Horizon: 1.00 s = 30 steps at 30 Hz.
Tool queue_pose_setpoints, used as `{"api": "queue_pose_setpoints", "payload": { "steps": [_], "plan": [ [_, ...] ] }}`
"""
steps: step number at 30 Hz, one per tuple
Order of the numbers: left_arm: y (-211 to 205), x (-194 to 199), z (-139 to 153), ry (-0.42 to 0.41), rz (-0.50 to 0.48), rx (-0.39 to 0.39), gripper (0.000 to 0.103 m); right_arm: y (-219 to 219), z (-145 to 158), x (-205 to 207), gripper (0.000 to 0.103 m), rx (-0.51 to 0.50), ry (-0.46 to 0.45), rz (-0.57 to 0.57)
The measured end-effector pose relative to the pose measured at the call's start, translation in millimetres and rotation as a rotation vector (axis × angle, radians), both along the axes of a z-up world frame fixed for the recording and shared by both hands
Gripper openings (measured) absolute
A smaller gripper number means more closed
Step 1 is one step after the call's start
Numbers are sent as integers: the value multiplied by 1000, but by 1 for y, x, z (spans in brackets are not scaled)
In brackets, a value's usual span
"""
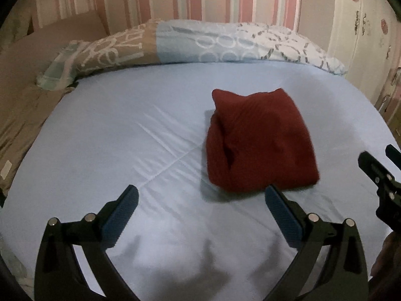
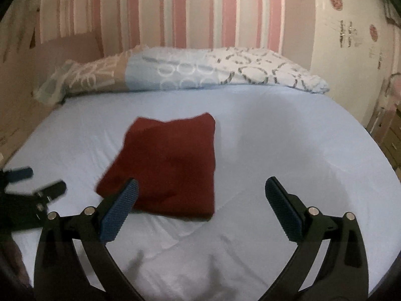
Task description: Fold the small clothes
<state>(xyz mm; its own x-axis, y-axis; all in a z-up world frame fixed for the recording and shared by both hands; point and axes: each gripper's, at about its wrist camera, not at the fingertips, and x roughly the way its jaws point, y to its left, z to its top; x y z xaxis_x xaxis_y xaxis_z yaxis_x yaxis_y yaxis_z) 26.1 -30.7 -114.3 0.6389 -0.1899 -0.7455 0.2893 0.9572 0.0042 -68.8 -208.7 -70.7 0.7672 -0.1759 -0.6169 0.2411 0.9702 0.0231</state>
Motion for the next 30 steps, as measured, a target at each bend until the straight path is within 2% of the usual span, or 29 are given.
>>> {"api": "queue_pose_setpoints", "payload": {
  "steps": [5,10,13,19,30],
  "plan": [
    [10,-31,25,-37,-7,-9,101,29,26,-29,100,25,-42,15],
    [18,-58,49,-121,33,22,101,44,40,-48,100,9,-67,37],
    [18,-69,56,-149,40,45,101,47,48,-59,100,25,-86,34],
    [24,-85,67,-163,35,-7,101,49,58,-76,100,31,-108,20],
    [30,-95,80,-213,63,17,101,39,67,-95,100,18,-129,-11]
  ]
}}
